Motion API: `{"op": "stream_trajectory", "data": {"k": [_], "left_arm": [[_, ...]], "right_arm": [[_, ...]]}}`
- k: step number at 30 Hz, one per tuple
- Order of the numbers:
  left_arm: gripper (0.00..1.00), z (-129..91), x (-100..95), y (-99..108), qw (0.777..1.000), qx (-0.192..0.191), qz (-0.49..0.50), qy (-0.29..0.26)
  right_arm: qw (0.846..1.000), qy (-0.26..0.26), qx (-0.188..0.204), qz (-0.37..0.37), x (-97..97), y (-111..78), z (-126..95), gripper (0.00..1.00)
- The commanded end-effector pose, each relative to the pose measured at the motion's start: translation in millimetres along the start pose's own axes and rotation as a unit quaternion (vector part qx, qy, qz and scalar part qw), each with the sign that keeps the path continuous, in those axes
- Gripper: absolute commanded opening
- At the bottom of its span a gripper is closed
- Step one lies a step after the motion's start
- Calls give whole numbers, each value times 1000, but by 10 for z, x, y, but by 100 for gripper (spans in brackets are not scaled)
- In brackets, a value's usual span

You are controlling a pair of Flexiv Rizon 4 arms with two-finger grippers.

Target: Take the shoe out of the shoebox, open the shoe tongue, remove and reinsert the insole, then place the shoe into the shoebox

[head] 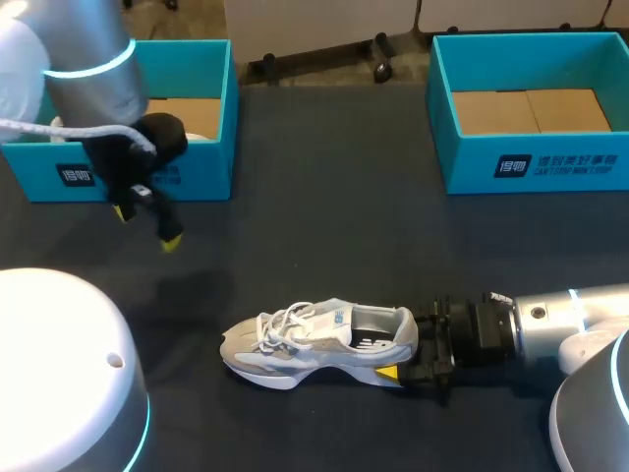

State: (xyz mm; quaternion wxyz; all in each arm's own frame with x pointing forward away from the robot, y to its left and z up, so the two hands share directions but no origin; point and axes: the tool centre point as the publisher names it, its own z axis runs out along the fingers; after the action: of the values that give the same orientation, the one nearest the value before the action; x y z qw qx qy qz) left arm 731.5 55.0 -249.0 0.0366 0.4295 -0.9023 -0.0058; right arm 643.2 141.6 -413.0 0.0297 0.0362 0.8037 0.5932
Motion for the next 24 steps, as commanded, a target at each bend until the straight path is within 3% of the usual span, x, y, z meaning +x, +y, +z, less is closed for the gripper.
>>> {"op": "stream_trajectory", "data": {"k": [1,12,14,18,24], "left_arm": [[100,-3,47,-116,984,-45,-170,9],[100,-3,47,-116,984,-45,-170,9],[100,52,154,-159,977,-53,-207,9],[100,175,595,-259,960,-69,-271,0],[100,181,1042,-469,939,-79,-335,4]], "right_arm": [[1000,2,3,1,-7,21,5,0],[1000,2,3,1,-7,21,5,0],[1000,2,3,1,-7,21,5,0],[1000,2,3,1,-7,21,5,0],[1000,2,3,1,-7,21,5,0]]}}
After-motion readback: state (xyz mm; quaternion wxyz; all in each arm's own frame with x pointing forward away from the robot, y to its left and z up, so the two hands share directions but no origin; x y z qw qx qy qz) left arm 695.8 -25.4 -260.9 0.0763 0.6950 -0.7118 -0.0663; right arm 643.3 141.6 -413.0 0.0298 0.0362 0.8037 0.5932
